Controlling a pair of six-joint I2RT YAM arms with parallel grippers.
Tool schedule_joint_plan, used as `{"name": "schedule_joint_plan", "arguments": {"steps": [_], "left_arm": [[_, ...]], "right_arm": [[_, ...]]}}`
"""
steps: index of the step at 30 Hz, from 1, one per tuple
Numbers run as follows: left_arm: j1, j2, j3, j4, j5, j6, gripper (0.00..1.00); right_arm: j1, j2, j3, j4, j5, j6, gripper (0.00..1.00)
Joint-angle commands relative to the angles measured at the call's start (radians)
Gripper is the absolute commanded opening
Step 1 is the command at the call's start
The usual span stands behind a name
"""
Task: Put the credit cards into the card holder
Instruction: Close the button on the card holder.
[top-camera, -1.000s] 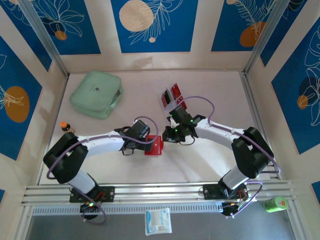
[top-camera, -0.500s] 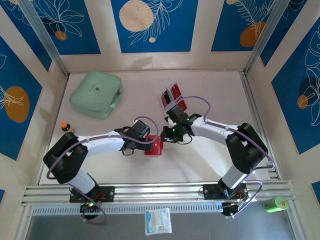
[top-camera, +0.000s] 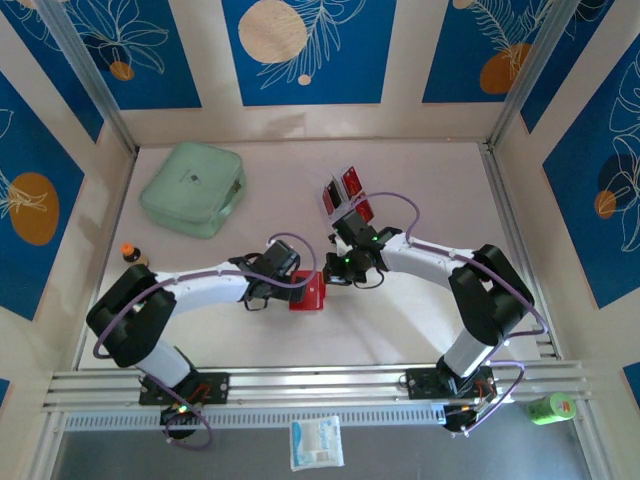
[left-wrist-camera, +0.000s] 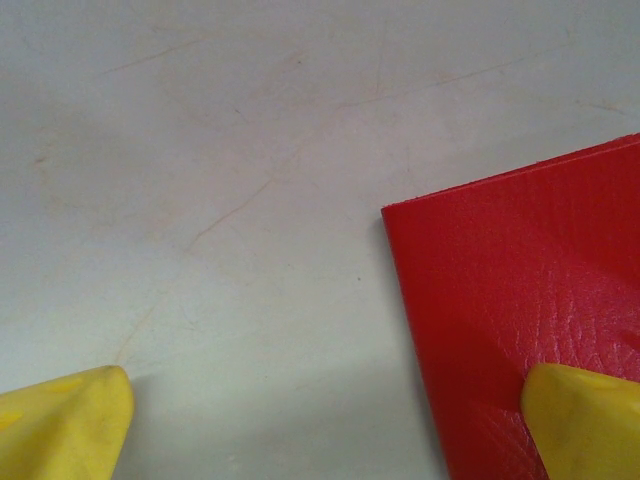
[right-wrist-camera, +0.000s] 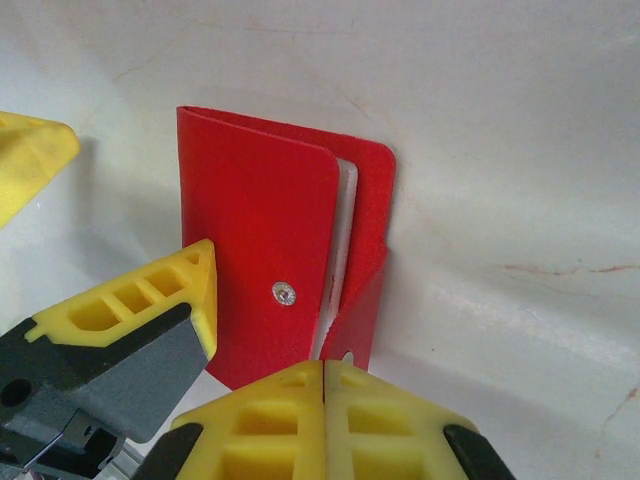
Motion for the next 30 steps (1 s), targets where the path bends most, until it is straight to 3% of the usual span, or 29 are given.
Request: {"name": "schedule_joint_plan", "arguments": {"steps": [1, 10, 30], "left_arm": [[-0.012, 0.027, -0.012, -0.041, -0.01, 0.018, 1.0], [-0.012, 0.018, -0.013, -0.042, -0.01, 0.018, 1.0], [-0.012, 0.012, -0.013, -0.037, -0.008, 0.016, 1.0]], "right_arm": [[-0.005, 0.009, -0.01, -0.013, -0.017, -0.004, 0.0], [-0.008, 0.014, -0.005, -0.016, -0.014, -0.003, 0.13], [-0.012, 0.033, -0.011, -0.009, -0.015, 0.001, 0.14]]}}
